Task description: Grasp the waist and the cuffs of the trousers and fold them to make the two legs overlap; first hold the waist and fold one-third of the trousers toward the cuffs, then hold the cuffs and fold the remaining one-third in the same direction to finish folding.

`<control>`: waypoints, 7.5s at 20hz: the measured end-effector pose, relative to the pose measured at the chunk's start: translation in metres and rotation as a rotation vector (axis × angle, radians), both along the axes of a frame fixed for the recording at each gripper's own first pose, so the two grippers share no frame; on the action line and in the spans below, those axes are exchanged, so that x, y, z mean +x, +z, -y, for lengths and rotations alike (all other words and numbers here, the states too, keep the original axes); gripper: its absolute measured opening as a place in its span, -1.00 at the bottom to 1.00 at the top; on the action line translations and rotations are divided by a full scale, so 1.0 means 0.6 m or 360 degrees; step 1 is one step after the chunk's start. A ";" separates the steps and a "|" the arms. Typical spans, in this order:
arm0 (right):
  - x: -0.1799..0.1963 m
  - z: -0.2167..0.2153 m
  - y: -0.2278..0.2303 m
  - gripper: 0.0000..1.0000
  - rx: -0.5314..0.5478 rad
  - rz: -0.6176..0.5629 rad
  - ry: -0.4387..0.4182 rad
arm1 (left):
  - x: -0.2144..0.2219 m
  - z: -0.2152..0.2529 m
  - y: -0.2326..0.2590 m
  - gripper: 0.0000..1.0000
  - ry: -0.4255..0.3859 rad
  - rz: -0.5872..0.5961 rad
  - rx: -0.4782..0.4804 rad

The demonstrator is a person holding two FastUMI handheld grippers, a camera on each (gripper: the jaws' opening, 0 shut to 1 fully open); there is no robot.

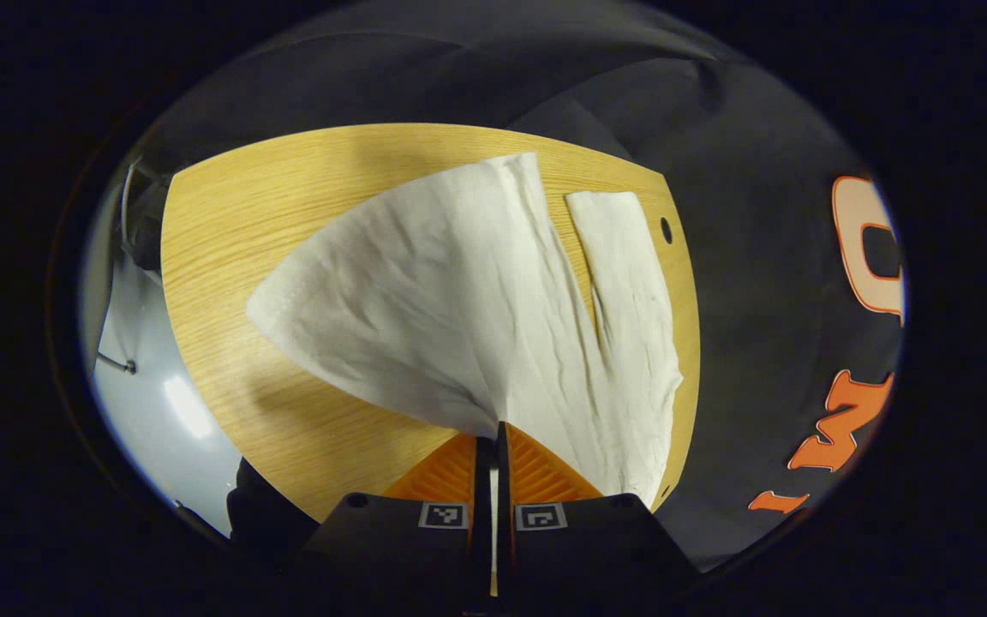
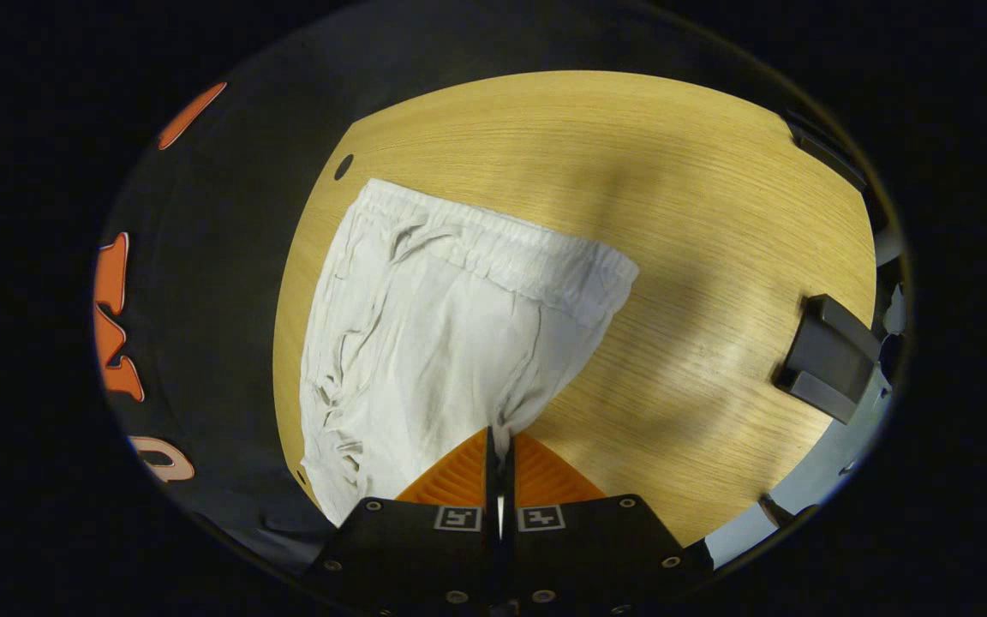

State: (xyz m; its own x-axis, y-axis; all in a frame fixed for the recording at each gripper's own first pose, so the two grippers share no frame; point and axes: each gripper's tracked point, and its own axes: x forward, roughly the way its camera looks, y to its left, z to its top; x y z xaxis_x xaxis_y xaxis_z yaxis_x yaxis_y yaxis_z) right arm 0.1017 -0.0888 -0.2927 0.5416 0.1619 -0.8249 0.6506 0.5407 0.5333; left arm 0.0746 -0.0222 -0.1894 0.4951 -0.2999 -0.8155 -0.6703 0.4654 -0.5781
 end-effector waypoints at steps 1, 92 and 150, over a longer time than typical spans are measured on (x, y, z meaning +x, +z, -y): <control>0.002 -0.003 0.013 -0.98 0.0000 0.0020 0.0000 | 0.008 0.000 0.020 -0.87 -0.0022 0.0028 -0.0013; 0.301 0.141 0.072 -0.90 -0.0277 0.0326 -0.0030 | 0.299 0.107 0.189 1.00 -0.0875 0.0533 0.0795; 0.194 -0.281 0.214 0.97 -0.0411 0.0398 0.1215 | 0.316 0.062 0.172 1.00 -0.0410 0.0267 0.0031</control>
